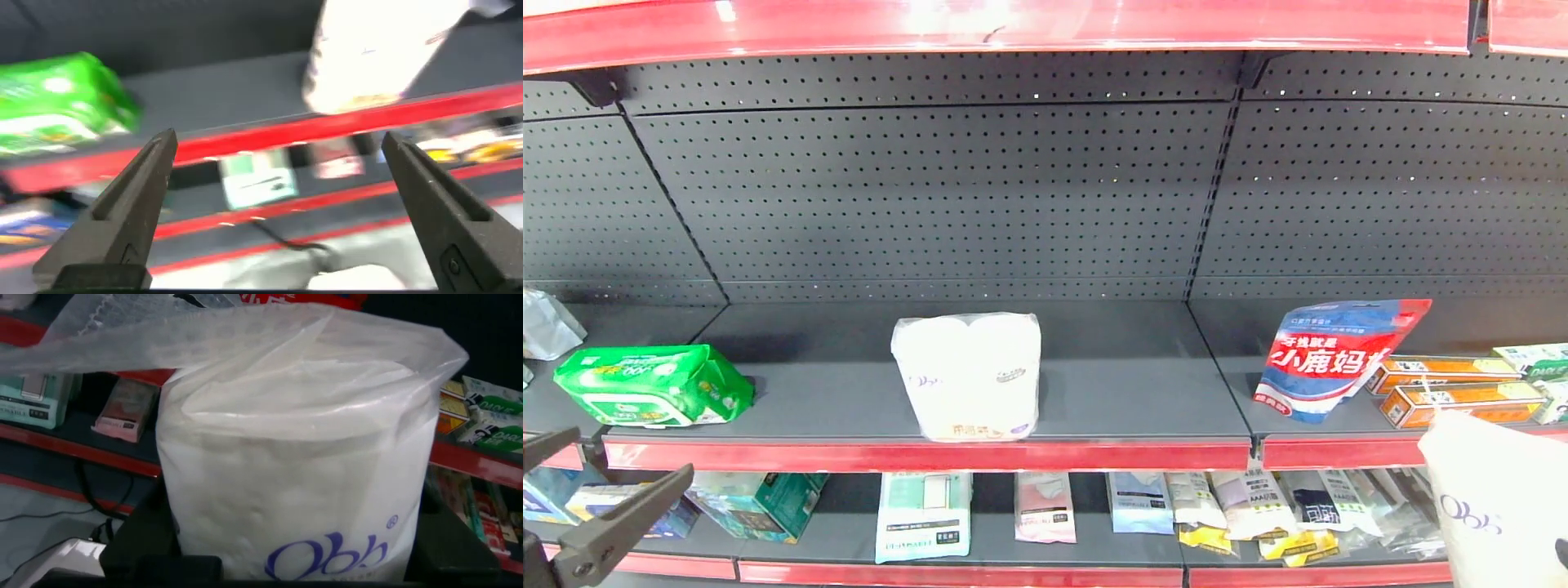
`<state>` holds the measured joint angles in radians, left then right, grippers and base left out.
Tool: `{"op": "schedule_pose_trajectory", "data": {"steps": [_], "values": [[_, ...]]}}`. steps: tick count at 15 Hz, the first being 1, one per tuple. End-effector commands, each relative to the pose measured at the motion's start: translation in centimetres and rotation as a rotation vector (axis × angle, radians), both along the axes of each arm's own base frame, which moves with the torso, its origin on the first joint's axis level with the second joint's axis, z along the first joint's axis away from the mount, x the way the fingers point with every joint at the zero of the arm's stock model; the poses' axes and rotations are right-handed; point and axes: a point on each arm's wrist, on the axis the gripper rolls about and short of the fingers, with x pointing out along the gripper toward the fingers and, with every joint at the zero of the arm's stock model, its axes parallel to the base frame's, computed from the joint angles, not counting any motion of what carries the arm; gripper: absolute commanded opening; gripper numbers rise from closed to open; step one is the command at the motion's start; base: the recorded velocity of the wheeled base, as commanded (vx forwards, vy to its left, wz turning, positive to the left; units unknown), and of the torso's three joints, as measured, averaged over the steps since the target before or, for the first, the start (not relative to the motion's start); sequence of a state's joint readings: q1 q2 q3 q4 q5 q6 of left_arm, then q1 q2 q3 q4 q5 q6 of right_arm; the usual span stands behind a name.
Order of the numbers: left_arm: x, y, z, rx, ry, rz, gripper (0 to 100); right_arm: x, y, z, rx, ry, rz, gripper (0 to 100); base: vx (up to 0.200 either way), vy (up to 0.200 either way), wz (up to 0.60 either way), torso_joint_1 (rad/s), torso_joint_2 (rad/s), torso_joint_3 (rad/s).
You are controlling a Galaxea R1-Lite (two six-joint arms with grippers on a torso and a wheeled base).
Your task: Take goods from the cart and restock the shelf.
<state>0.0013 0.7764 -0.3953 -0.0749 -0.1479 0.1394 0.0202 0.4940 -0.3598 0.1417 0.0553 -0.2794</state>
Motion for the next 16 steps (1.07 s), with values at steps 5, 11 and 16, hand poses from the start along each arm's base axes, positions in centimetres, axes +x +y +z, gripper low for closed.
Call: {"op": "schedule_pose_trajectory", "data": {"steps": [5, 11, 16], "values": [[-0.5, -0.1, 0.3, 0.032, -0.039, -0.008, 100, 0.7, 0.0, 0.6, -0.002, 0.017, 0.011, 0, 0.0, 0.0, 0.0, 0.0, 0.0, 0.0], [-3.0, -0.2, -1.4, 0.013, -0.085, -0.077, 100, 2.6, 0.3, 4.3, 0.023, -0.016, 0.098, 0, 0.0, 0.0, 0.0, 0.0, 0.0, 0.0], [-5.3, -0.2, -4.5, 0.007, -0.105, -0.102, 100, 5.1, 0.8, 5.6, 0.034, -0.016, 0.171, 0, 0.0, 0.0, 0.0, 0.0, 0.0, 0.0]]}}
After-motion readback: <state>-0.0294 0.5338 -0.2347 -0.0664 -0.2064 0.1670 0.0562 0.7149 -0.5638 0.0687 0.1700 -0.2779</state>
